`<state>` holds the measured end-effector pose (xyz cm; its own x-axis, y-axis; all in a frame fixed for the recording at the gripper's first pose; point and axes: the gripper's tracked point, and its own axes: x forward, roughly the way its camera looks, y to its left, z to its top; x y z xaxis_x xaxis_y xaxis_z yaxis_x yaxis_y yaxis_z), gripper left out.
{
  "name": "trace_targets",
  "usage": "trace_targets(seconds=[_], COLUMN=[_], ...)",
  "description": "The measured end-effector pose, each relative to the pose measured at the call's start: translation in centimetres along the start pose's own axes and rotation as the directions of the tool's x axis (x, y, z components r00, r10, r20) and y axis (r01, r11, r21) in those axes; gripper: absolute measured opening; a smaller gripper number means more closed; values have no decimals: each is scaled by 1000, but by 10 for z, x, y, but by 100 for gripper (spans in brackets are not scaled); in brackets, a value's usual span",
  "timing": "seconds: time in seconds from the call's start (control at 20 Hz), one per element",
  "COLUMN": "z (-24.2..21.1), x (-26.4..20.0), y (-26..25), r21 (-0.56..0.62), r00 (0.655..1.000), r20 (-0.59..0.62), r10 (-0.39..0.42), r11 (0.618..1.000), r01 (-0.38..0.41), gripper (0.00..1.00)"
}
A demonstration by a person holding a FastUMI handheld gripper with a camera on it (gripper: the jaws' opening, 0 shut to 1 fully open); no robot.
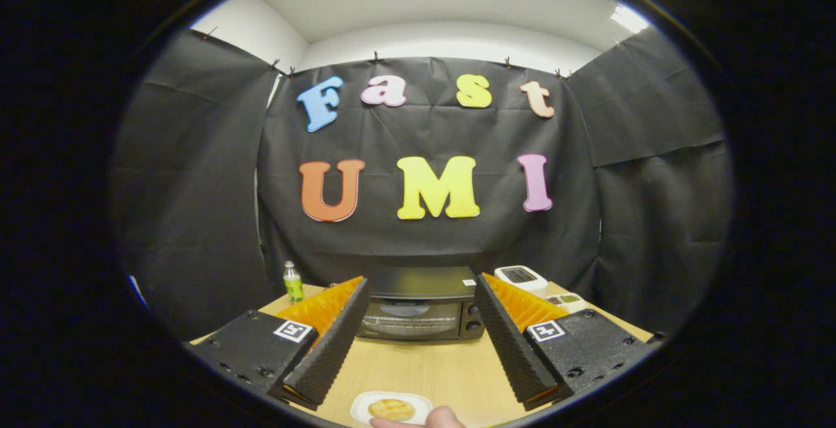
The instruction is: Open the toaster oven, put the food inside, and close the toaster oven door.
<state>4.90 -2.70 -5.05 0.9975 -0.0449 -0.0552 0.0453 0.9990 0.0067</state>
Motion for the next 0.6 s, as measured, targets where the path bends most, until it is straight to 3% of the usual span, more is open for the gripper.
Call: trace_targets(seconds=[0.4,0.6], z=[-29,-76], x=[67,107], y=[-5,-8], r21=[26,16], r00=[997,995], r20=[-46,-85], r10=[58,45], r11=[998,999], r01=[-56,-44], gripper=[100,100])
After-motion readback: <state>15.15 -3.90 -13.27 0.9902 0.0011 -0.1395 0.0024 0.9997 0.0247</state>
